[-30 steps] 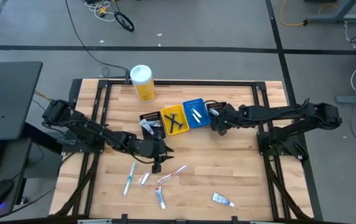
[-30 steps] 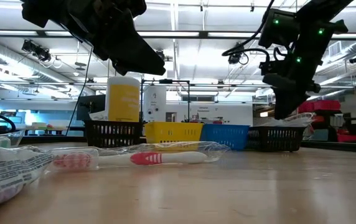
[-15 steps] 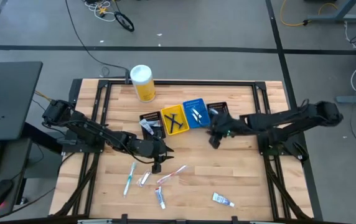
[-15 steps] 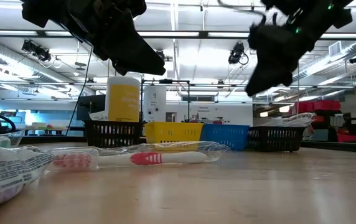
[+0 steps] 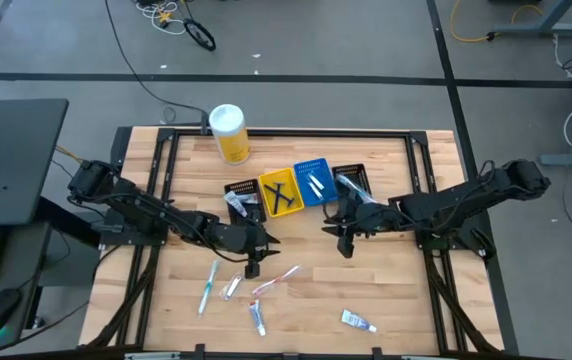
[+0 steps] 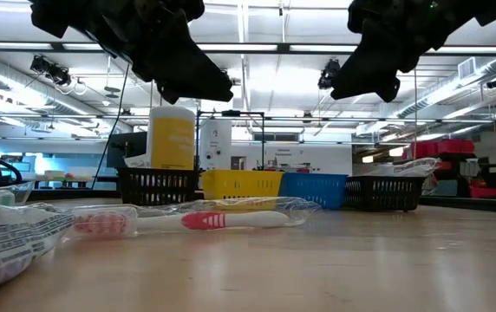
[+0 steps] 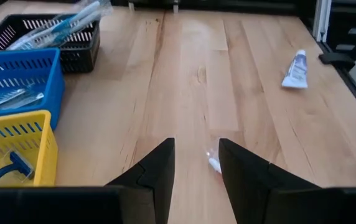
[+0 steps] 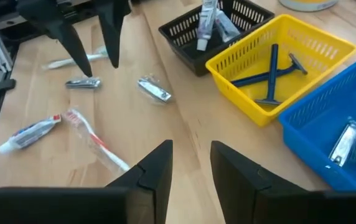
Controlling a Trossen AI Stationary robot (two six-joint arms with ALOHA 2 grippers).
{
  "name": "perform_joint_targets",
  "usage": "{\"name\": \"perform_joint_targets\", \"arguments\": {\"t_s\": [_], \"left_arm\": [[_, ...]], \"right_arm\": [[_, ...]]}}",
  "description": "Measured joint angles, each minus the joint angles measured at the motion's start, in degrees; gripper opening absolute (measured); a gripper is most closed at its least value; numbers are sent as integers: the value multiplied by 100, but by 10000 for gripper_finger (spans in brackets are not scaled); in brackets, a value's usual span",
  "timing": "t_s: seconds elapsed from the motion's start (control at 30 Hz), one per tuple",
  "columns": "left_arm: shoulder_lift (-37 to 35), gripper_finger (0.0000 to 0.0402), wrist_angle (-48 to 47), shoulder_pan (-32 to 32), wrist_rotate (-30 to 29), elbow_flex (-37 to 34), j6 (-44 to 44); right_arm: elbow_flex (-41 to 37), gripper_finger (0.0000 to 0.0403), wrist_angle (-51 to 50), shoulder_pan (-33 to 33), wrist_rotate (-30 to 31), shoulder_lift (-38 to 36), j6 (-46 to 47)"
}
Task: Pick & Place Travel size toiletries
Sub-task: Put the white toothpaste into the left black basket
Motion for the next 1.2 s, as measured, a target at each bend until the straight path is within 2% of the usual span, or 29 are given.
{"name": "perform_joint_targets", "arguments": {"t_s": [0.1,0.13,0.33,0.43,0.63,0.83,1.07,1.2], "left_arm": [[0,132,-9,0,-31,-2,-202],[0,132,-10,1,125,-1,-286],[0,132,-13,40,1910,-2,560],[0,134,42,-191,2355,-2,1016],[313,172,-19,-811,1685,-1,843],[1035,213,-57,-1268,1630,205,746],[1515,211,-102,-1628,1567,275,766],[1513,207,-123,-1787,1492,275,689]], "right_arm": [[0,119,-10,-2,-1,1,-1],[0,119,-28,-2,2,0,-1],[0,119,2,-2,13,2,24],[0,119,3,-2,11,2,27],[0,119,7,-2,9,2,43],[2,119,76,-2,2,4,43],[2,119,180,-2,-6,4,43],[2,119,227,-2,-5,4,43]]}}
